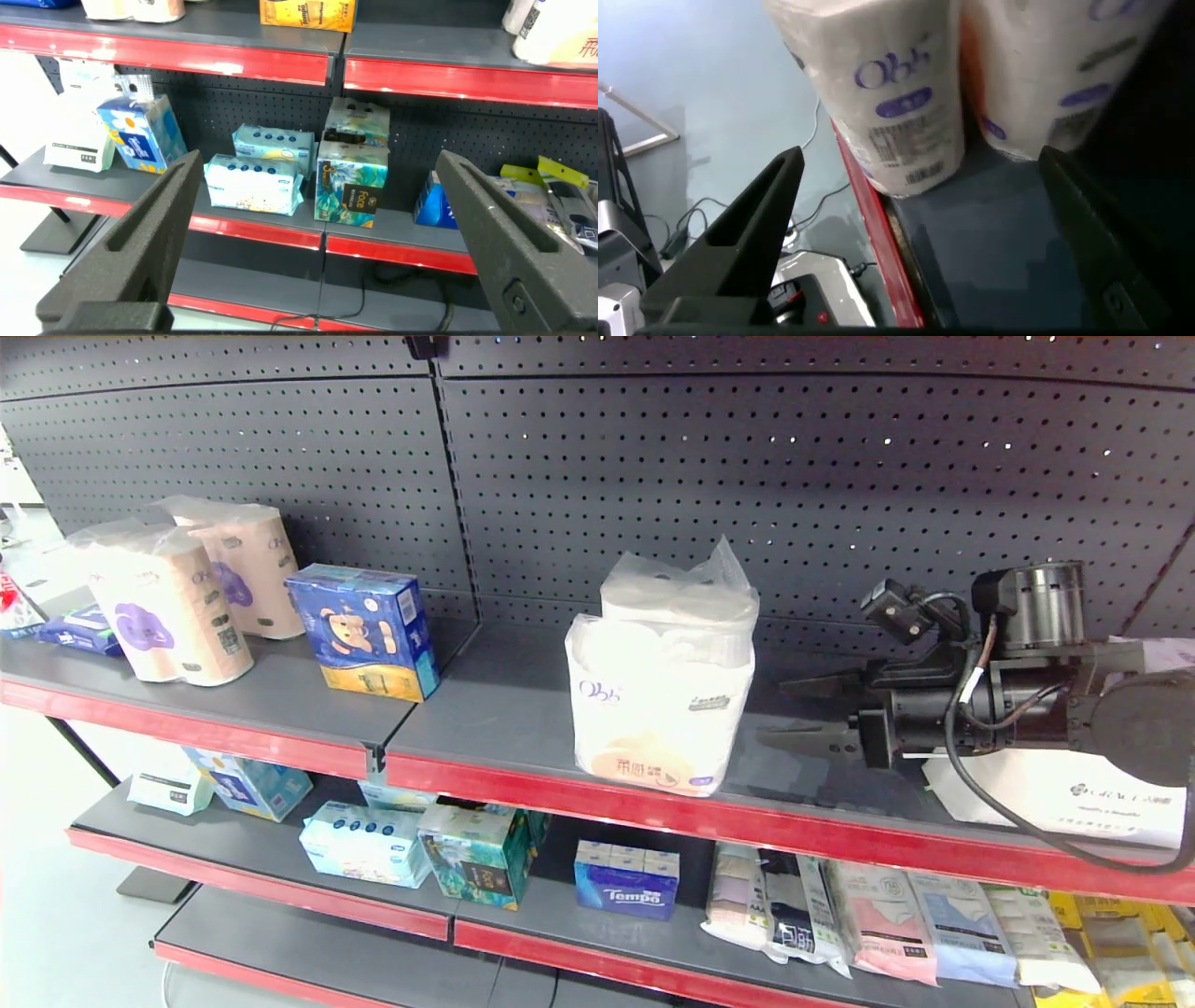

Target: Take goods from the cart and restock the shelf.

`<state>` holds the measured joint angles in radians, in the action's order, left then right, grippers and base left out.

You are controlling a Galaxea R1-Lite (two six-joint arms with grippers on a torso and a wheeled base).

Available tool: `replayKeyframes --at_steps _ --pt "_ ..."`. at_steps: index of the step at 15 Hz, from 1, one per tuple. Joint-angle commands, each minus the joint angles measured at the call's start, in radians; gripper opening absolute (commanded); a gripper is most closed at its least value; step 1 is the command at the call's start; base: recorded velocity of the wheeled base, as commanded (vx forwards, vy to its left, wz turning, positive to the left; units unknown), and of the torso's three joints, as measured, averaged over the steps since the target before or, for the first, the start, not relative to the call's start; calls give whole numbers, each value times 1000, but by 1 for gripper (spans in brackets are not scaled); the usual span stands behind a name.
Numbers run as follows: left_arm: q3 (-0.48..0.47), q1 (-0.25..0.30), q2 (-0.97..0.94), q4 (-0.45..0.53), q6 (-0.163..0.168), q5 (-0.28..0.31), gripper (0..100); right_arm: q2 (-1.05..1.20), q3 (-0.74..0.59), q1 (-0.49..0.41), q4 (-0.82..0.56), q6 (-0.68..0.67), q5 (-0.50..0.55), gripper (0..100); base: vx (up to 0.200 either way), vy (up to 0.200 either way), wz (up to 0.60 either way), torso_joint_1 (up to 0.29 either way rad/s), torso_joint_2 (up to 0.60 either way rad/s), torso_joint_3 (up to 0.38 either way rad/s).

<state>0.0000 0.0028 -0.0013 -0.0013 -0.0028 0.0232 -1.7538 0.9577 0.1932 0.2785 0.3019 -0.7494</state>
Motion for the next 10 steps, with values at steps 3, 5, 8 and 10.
replayKeyframes --at_steps 3,5,8,10 --pt "0 0 1 0 0 0 100 40 -19 -28 -1 -1 1 100 0 0 0 0 0 0" --pt "0 0 1 0 0 0 100 56 -34 -31 -1 -9 2 100 0 0 0 0 0 0" --pt "0 0 1 0 0 0 100 77 -46 -32 1 -47 15 100 0 0 0 0 0 0" --pt "0 0 1 0 0 0 100 106 -40 -32 1 -107 50 100 0 0 0 0 0 0"
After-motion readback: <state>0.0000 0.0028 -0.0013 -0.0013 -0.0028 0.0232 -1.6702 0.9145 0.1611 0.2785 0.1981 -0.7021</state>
